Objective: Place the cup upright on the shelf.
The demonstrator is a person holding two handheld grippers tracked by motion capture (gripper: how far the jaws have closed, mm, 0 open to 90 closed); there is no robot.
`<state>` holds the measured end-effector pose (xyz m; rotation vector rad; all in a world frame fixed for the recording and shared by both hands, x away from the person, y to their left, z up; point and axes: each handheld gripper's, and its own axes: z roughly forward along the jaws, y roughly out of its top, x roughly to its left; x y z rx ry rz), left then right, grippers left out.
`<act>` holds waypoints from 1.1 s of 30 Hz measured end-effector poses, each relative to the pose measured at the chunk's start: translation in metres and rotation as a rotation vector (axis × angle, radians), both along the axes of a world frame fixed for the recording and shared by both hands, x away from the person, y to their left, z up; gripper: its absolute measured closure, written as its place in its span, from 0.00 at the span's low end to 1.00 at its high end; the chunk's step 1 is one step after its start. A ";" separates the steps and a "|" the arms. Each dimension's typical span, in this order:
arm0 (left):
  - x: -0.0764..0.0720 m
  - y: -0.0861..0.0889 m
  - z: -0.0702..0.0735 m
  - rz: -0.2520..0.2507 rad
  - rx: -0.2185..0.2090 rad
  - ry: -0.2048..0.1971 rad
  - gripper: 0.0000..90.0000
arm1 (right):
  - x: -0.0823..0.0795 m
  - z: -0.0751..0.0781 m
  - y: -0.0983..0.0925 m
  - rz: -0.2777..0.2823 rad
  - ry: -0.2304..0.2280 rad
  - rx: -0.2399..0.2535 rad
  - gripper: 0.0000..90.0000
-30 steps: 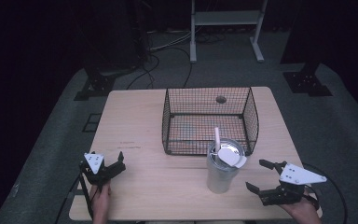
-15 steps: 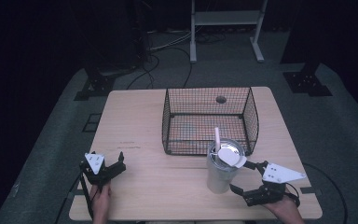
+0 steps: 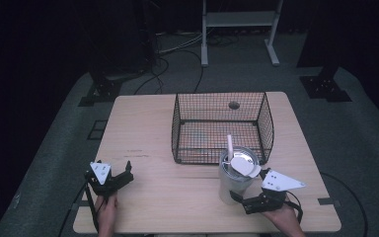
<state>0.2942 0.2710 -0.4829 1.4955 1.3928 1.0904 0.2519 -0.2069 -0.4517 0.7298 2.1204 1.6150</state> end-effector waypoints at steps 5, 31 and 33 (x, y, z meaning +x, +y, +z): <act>0.000 0.000 0.000 -0.003 0.000 -0.002 0.00 | 0.002 -0.003 0.007 -0.029 -0.026 0.023 0.05; 0.000 0.000 0.000 -0.005 -0.001 -0.003 0.00 | 0.008 -0.004 0.007 0.032 -0.024 0.079 0.08; 0.000 0.000 0.000 -0.006 -0.001 -0.003 0.00 | 0.008 -0.003 0.005 0.049 -0.026 0.095 0.08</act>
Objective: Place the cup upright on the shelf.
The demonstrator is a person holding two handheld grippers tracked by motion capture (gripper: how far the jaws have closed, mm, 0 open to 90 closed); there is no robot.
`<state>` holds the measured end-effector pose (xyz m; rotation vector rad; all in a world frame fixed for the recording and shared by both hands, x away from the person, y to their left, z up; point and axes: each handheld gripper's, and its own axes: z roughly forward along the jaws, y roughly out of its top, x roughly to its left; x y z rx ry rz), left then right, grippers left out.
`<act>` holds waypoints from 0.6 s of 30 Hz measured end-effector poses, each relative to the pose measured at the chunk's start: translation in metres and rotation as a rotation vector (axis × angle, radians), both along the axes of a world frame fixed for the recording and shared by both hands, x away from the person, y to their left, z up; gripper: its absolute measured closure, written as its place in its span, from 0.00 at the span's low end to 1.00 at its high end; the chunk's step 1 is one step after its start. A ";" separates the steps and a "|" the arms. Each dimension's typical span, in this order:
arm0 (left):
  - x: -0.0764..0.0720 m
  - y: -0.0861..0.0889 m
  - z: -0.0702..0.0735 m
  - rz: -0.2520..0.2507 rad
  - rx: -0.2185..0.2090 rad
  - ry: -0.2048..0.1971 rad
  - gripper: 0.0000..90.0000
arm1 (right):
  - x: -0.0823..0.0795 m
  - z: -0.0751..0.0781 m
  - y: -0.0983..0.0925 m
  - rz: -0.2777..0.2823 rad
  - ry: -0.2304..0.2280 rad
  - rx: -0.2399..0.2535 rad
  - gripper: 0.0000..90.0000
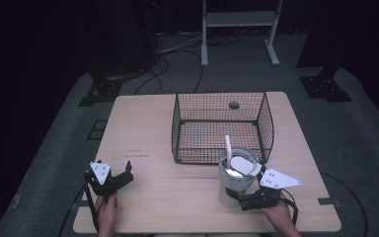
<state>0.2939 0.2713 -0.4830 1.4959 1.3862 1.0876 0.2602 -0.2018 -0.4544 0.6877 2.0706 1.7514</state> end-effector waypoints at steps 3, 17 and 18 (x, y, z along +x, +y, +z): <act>0.000 0.000 0.000 0.000 0.000 -0.002 0.00 | 0.001 0.005 -0.001 0.019 0.007 0.011 0.08; 0.000 0.000 0.000 0.000 -0.002 0.000 0.00 | 0.013 0.036 0.002 0.111 -0.008 0.039 0.08; 0.000 0.000 0.000 0.000 -0.002 0.000 0.00 | 0.014 0.039 0.002 0.111 -0.009 0.043 0.08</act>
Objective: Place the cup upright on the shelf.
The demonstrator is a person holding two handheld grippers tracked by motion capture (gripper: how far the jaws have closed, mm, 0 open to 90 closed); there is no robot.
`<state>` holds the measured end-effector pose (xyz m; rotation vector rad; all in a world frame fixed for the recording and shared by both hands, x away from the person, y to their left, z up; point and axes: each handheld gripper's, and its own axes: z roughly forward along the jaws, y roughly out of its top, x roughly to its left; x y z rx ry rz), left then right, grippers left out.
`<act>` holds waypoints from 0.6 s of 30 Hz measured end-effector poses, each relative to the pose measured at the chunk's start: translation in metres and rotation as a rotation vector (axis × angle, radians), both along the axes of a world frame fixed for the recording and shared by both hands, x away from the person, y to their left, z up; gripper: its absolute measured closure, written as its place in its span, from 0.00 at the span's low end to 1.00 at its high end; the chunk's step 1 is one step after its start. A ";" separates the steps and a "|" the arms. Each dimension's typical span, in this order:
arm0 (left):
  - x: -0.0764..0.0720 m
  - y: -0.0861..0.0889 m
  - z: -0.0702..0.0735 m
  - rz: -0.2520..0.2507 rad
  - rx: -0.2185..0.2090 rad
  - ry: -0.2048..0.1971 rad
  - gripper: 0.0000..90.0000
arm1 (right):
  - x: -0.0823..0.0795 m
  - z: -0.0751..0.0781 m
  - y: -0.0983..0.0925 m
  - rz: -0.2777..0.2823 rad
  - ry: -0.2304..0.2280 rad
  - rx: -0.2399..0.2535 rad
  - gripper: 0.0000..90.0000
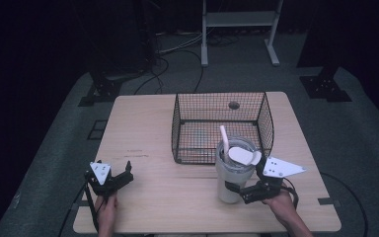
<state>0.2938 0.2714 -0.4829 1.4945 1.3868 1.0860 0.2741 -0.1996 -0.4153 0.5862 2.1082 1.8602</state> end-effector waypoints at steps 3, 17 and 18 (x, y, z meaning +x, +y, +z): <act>0.000 0.000 0.000 -0.001 0.000 0.002 0.00 | 0.004 0.008 0.000 0.004 -0.012 0.003 0.08; 0.000 0.001 0.000 0.000 -0.008 0.003 0.00 | 0.049 0.066 0.013 0.046 -0.045 -0.004 0.08; 0.000 0.001 0.000 0.000 -0.008 0.003 0.00 | 0.049 0.066 0.013 0.046 -0.045 -0.004 0.08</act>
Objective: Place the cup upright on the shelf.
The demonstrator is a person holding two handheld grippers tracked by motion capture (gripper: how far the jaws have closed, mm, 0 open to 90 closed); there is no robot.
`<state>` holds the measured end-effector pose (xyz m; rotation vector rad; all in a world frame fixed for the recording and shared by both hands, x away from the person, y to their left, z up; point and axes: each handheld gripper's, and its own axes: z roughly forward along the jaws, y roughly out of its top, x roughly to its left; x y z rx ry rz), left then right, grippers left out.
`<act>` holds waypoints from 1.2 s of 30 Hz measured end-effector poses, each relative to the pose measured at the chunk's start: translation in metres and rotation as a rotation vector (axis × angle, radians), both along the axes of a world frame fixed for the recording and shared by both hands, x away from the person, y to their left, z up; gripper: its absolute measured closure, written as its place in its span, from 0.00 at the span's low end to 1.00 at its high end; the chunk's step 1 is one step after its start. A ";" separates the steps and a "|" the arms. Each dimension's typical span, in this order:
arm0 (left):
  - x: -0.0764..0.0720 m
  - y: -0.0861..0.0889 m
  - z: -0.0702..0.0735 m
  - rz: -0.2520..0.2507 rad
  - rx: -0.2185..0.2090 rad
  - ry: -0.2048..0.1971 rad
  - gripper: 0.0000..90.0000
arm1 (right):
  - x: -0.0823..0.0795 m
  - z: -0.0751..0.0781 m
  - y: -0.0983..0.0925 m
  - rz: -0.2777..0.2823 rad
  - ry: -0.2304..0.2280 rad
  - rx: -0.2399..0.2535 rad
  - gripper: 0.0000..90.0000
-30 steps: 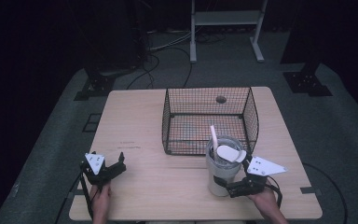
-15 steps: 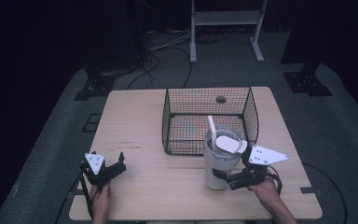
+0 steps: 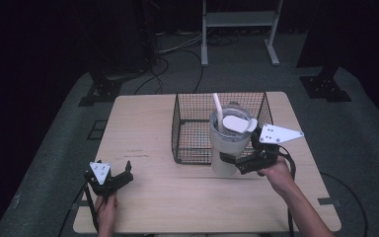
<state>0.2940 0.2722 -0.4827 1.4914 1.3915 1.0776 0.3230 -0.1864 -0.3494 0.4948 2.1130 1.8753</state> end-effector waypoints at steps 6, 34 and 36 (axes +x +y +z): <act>0.000 0.000 0.000 -0.001 0.000 -0.002 0.00 | 0.022 0.014 0.010 0.009 0.007 -0.003 0.08; 0.000 0.001 0.000 -0.005 -0.008 -0.004 0.00 | 0.097 0.034 0.047 0.003 0.017 -0.068 0.08; 0.000 0.001 0.000 -0.006 -0.008 -0.004 0.00 | 0.100 0.034 0.048 0.003 0.016 -0.074 0.08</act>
